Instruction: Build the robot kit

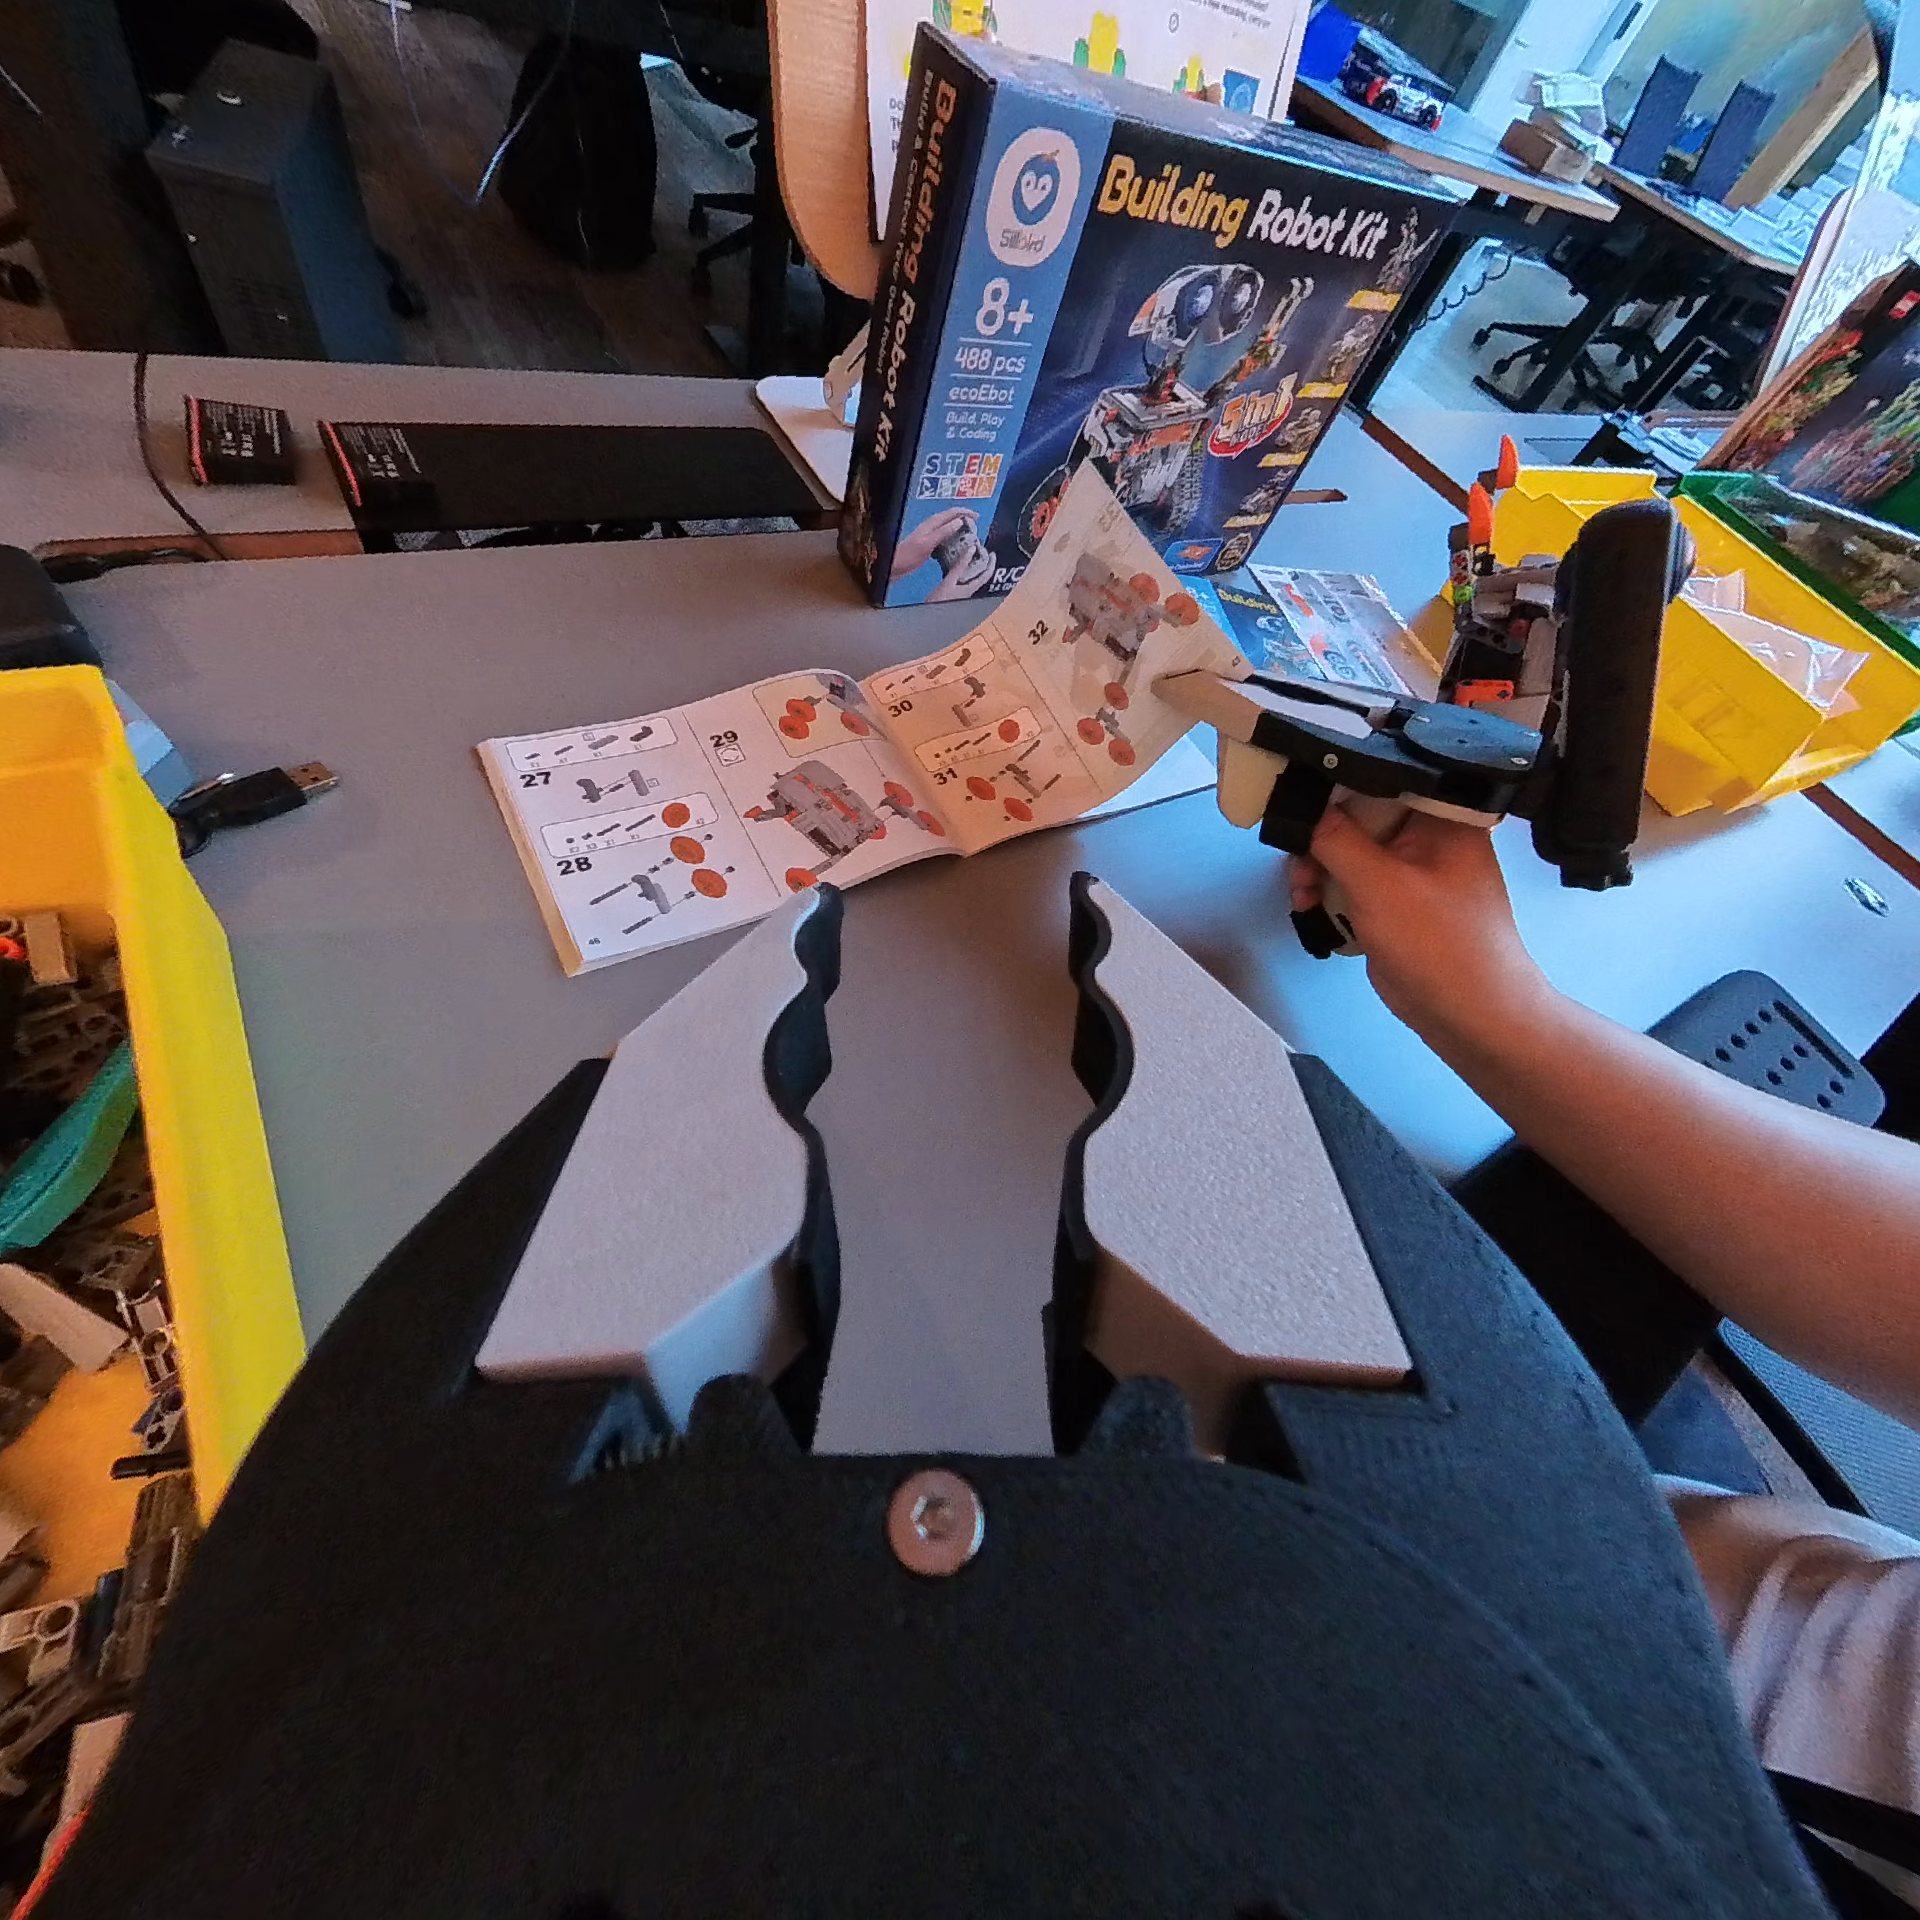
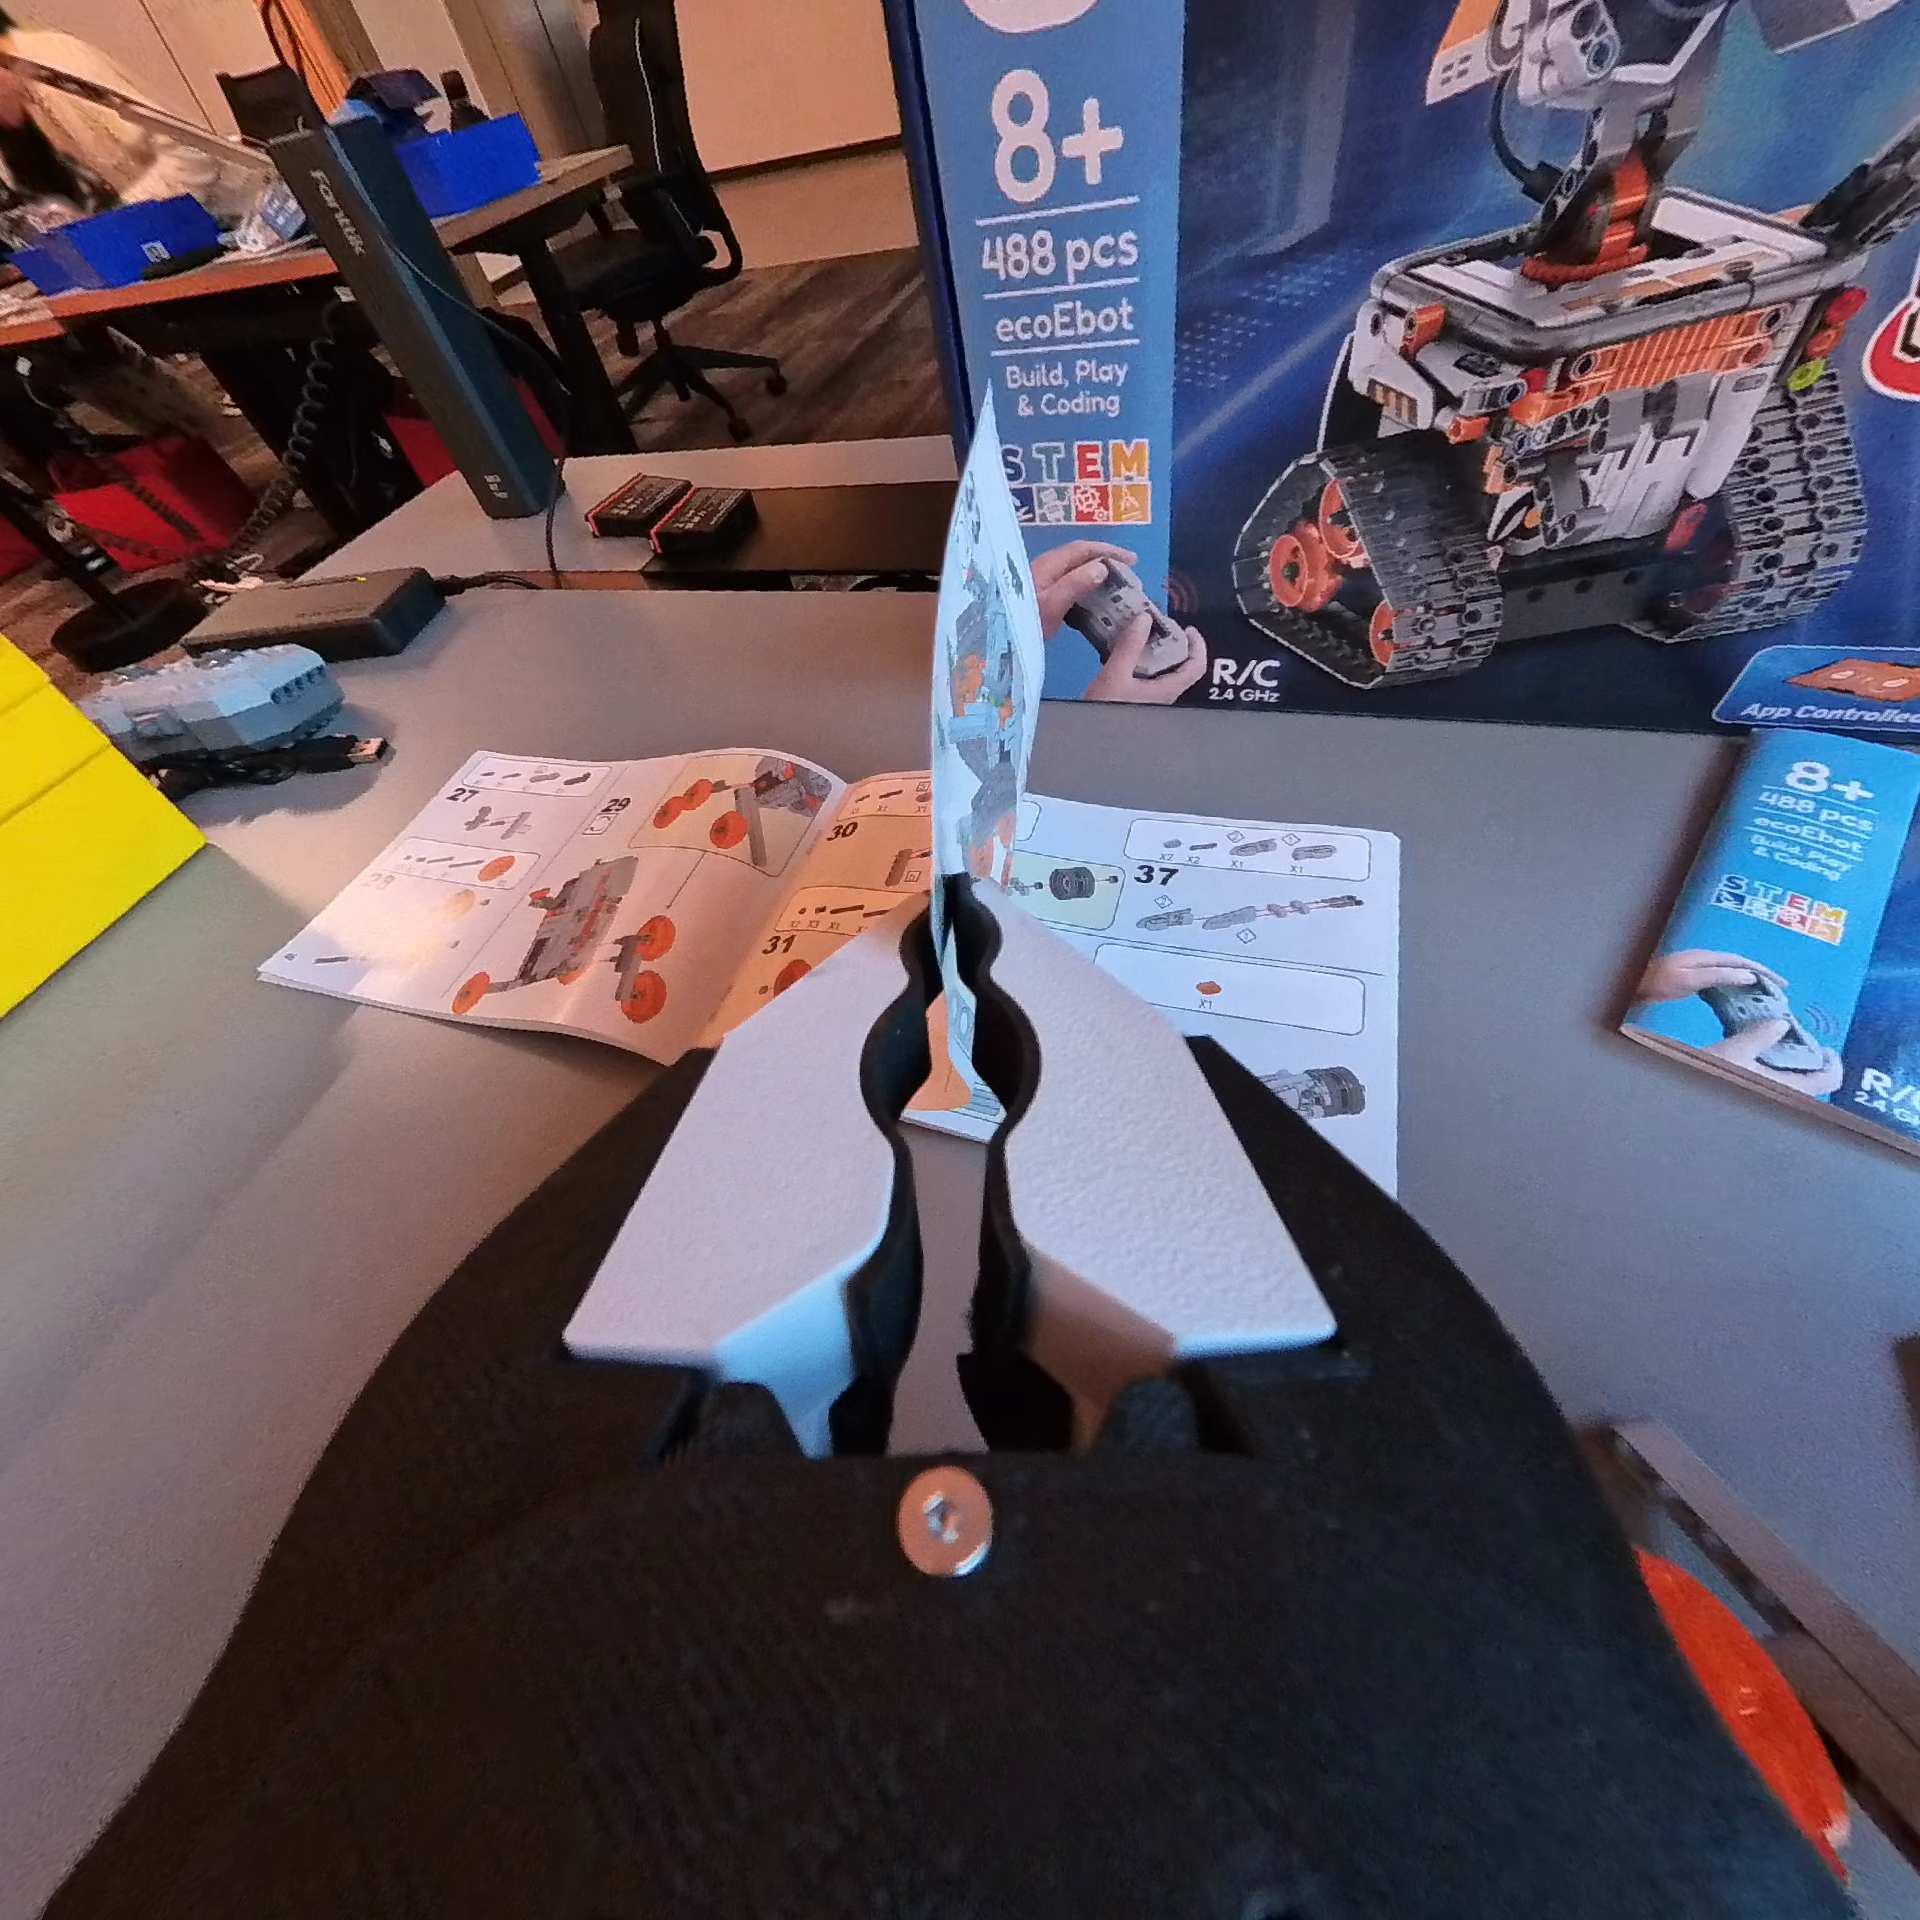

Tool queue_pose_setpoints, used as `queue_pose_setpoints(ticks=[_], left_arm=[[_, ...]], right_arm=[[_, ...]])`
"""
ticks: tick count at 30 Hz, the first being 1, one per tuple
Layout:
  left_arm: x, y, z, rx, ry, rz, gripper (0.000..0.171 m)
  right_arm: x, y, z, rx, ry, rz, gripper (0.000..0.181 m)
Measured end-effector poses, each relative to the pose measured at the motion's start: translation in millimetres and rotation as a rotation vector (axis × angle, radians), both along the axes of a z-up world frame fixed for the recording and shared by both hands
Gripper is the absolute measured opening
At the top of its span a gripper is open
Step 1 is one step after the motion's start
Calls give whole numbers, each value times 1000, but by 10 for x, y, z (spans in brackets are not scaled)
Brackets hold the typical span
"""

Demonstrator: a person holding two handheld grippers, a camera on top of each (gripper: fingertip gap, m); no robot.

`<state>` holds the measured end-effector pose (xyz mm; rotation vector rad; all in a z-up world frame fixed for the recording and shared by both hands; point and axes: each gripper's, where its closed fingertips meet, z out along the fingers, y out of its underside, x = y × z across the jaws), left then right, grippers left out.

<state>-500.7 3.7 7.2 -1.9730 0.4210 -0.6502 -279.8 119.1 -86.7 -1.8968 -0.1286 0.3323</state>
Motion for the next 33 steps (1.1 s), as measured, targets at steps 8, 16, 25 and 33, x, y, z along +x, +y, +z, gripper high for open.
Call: queue_pose_setpoints(ticks=[8, 16, 25, 33], left_arm=[[-28, 8, -36, -3, -8, 2, 42], [-50, 21, -51, -4, -18, 7, 42], [-89, 18, -74, -6, -37, 12, 41], [-100, 18, -66, -2, -40, 12, 40]], right_arm=[[12, 6, 13, 2, -7, -4, 0], [-35, 4, 28, 4, -16, 10, 0], [53, 7, 44, 8, 0, -15, 0], [89, 12, 37, 2, 6, -24, 0]])
